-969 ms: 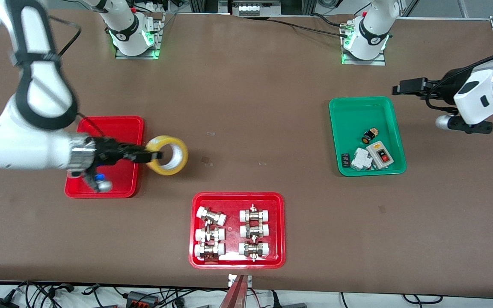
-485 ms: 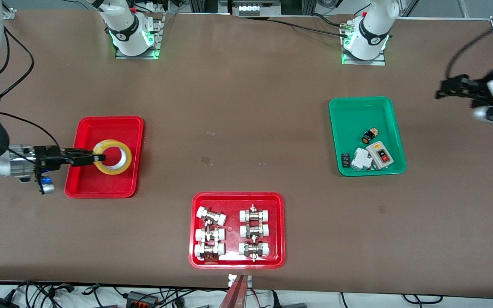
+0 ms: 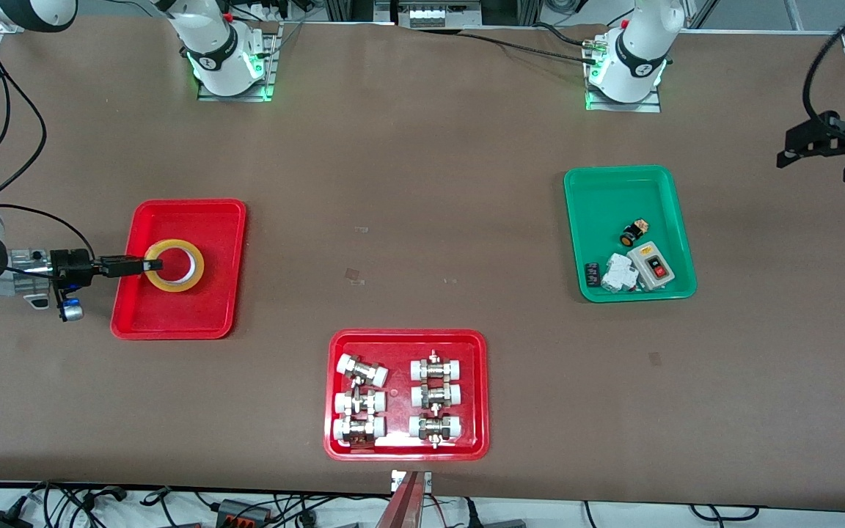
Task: Left arm passes tape to right arm into tray
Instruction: 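Carry the tape with the right gripper and lower it into the red tray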
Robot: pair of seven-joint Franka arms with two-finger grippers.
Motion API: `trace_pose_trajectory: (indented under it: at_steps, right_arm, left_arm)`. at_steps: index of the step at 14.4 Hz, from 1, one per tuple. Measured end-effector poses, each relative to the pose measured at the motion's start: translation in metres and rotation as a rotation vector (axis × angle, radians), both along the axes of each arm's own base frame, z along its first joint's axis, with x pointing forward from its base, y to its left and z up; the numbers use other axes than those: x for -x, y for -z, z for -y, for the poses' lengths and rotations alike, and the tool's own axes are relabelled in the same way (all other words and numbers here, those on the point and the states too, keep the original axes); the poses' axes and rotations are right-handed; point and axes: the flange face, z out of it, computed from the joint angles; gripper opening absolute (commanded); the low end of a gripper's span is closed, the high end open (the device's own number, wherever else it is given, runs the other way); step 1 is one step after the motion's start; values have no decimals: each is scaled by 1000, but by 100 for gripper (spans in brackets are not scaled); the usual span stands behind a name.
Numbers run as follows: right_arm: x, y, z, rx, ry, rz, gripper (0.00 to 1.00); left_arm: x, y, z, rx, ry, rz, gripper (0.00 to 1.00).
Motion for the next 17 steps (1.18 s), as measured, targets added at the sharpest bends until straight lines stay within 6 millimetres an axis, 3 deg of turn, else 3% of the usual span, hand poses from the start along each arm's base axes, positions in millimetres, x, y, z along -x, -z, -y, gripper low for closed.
trace_pose_trajectory:
  at_steps: [4,6,7,8,14,17]
  right_arm:
    - [2,22,-8,-67,-31,38,25]
    - [5,32,-11,-98,-45,55,31]
    - [5,32,-10,-105,-48,61,58]
    - [5,32,-10,-106,-49,63,100]
    - [2,30,-13,-108,-57,73,100]
    - [-10,18,-19,-1,-147,110,100]
  left_arm:
    - [-7,2,6,-5,-33,132,100]
    - [-11,3,6,-6,-36,155,100]
    - [-11,3,5,-6,-39,158,100]
    - [-11,1,3,-6,-43,163,100]
    - [0,-2,5,-9,-191,81,100]
    - [0,0,4,-10,-194,71,100]
